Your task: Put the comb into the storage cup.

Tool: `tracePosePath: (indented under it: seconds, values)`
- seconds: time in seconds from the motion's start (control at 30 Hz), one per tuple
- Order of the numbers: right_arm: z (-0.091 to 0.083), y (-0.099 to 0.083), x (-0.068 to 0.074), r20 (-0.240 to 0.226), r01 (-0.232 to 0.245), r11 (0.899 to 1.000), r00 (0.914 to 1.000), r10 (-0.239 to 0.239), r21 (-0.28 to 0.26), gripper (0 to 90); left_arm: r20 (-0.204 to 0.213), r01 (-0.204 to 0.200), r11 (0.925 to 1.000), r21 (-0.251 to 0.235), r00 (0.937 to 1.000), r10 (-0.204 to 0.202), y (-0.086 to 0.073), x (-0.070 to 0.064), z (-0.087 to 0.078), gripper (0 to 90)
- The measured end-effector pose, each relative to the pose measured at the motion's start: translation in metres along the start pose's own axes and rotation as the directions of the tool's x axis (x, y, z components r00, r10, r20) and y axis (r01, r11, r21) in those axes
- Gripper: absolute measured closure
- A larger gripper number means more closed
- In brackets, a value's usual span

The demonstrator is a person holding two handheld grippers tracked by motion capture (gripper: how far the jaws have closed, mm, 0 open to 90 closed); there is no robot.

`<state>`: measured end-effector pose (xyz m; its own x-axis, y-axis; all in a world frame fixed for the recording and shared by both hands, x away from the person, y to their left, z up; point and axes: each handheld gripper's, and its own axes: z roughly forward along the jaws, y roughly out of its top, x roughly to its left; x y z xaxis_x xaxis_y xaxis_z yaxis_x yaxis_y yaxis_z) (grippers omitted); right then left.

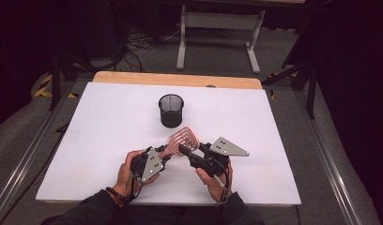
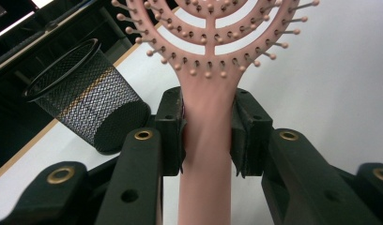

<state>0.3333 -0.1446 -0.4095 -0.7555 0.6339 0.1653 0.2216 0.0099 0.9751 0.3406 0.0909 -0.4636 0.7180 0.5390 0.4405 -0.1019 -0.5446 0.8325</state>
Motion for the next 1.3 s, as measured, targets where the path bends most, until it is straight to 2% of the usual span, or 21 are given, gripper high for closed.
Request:
tracePosePath:
  seconds: [0.2,0.27,0.37,0.4,0.57,0.6,0.7,0.77,0.9,0.93,1.13,1.3]
  values:
    - [0.001,0.002,0.007,-0.024,0.038,0.999,0.9990,-0.038,0.001,63.3,-0.010,0.003,1.0000,-0.004,0.9999,-0.003,0.002,-0.001,0.000,61.9]
    - [0.001,0.003,0.008,-0.043,0.034,0.999,0.9985,-0.034,-0.005,63.5,-0.015,0.012,0.9999,-0.005,0.9998,-0.012,0.002,-0.001,0.001,53.9]
    - [0.000,0.004,0.008,-0.058,0.035,0.999,0.9977,-0.036,-0.013,63.6,-0.020,0.036,0.9994,-0.004,0.9992,-0.036,0.002,0.001,0.001,46.4]
    - [0.000,0.004,0.008,-0.058,0.035,0.999,0.9977,-0.036,-0.013,63.6,-0.012,0.041,0.9991,-0.009,0.9991,-0.041,0.002,0.002,0.002,46.4]
    - [-0.003,0.006,0.009,-0.068,0.033,0.999,0.9971,-0.035,-0.026,63.9,0.006,0.063,0.9980,0.001,0.9980,-0.063,0.000,0.003,0.003,31.7]
    - [-0.003,0.006,0.009,-0.068,0.037,0.999,0.9969,-0.039,-0.030,63.9,0.017,0.077,0.9970,-0.004,0.9969,-0.077,0.000,0.004,0.004,31.7]
    - [-0.006,0.008,0.008,-0.068,0.040,0.999,0.9968,-0.042,-0.033,64.0,0.055,0.102,0.9948,-0.007,0.9933,-0.101,-0.002,0.007,0.004,23.1]
    - [-0.009,0.010,0.007,-0.066,0.037,0.998,0.9970,-0.040,-0.046,64.0,0.071,0.106,0.9943,-0.013,0.9919,-0.105,-0.003,0.008,0.003,20.4]
    - [-0.014,0.013,0.005,-0.046,0.055,0.997,0.9973,-0.058,-0.063,64.0,0.101,0.091,0.9954,-0.029,0.9910,-0.088,-0.006,0.009,0.004,17.2]
    - [-0.014,0.013,0.005,-0.046,0.055,0.997,0.9973,-0.058,-0.063,64.0,0.125,0.108,0.9936,-0.032,0.9868,-0.103,-0.007,0.010,0.004,17.2]
    - [-0.023,0.018,0.000,-0.004,0.077,0.994,0.9970,-0.078,-0.075,64.1,0.179,0.116,0.9924,-0.040,0.9779,-0.107,-0.009,0.015,0.001,9.3]
    - [-0.029,0.020,-0.004,0.017,0.092,0.992,0.9957,-0.091,-0.083,64.1,0.177,0.123,0.9917,-0.039,0.9775,-0.114,-0.011,0.017,0.000,7.7]
